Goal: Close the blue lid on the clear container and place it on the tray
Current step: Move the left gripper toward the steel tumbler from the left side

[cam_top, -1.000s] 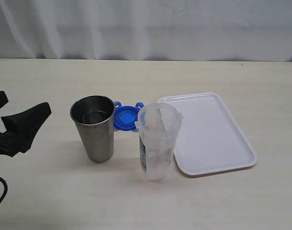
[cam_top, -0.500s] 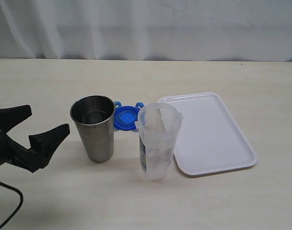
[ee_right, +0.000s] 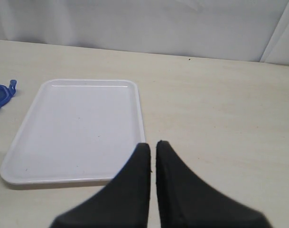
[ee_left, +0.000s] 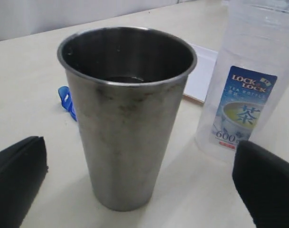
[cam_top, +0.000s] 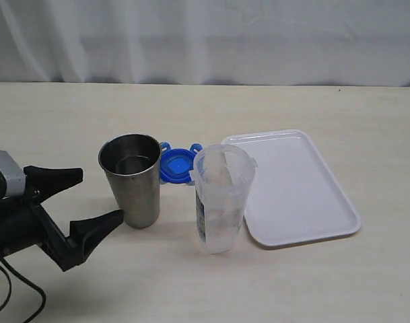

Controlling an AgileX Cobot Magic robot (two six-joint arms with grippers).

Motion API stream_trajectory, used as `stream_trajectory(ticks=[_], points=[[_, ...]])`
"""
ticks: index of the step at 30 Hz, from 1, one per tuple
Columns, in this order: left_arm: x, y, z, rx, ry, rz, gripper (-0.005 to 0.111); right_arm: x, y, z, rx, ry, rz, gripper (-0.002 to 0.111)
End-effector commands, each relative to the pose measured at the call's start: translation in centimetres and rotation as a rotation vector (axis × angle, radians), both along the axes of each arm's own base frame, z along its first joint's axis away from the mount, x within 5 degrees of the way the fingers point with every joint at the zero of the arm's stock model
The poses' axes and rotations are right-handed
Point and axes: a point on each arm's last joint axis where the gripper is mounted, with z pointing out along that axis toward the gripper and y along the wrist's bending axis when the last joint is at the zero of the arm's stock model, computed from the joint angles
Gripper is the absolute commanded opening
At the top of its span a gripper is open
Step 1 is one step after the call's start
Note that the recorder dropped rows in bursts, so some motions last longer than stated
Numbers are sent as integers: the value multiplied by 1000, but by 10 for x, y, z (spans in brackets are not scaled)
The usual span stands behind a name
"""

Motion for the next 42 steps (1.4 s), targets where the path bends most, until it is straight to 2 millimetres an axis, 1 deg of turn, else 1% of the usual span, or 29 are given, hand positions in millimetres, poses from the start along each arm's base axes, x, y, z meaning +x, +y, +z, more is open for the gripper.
stream_trajectory(ticks=[1, 4, 8, 12, 15, 18, 20, 24, 42], points=[[10, -2, -6, -9, 2, -17, 102, 0, 0, 0, -6, -5, -3, 5], [18, -3, -11, -9, 9, -26, 102, 0, 0, 0, -6, -5, -3, 5], [34, -9, -19, -6, -3, -115, 102, 0, 0, 0, -6, -5, -3, 5], [47, -10, -20, -23, -8, -106, 102, 0, 0, 0, -6, -5, -3, 5], [49, -15, -18, -27, -17, -116, 102, 0, 0, 0, -6, -5, -3, 5], [48, -27, -18, 8, -70, -138, 102, 0, 0, 0, -6, -5, -3, 5], [49, -29, -17, 15, -83, -119, 102, 0, 0, 0, -6, -5, -3, 5], [52, -28, -17, 9, -82, -69, 102, 0, 0, 0, -6, -5, -3, 5], [68, -32, -9, -6, -138, -83, 102, 0, 0, 0, -6, -5, -3, 5]])
